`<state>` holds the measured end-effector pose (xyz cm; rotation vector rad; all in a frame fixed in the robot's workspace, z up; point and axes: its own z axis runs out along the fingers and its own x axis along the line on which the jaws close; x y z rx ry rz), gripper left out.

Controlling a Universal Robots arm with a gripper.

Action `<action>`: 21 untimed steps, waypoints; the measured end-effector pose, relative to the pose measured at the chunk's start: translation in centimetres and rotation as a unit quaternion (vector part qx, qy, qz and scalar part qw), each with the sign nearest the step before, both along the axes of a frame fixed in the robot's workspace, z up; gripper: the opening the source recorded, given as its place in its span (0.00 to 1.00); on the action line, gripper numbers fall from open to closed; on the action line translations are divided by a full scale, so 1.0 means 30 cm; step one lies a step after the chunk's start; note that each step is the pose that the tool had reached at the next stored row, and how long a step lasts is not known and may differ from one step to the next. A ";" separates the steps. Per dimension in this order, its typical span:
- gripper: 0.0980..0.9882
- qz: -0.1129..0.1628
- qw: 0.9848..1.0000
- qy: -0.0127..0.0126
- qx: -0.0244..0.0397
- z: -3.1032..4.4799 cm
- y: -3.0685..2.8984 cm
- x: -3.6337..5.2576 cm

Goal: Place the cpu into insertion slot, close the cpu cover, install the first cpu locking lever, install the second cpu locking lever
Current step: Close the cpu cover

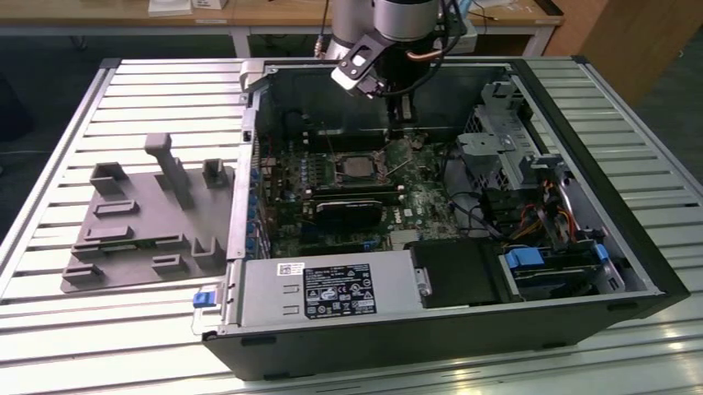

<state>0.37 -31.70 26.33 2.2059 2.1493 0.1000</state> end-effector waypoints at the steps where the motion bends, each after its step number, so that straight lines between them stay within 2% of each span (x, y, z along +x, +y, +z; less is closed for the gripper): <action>1: 0.00 0.000 1.000 0.000 0.000 0.000 0.001 0.005; 14: 0.00 -0.006 1.000 0.000 0.000 -0.005 0.010 0.091; 21: 0.00 -0.017 1.000 0.000 0.000 -0.022 0.015 0.122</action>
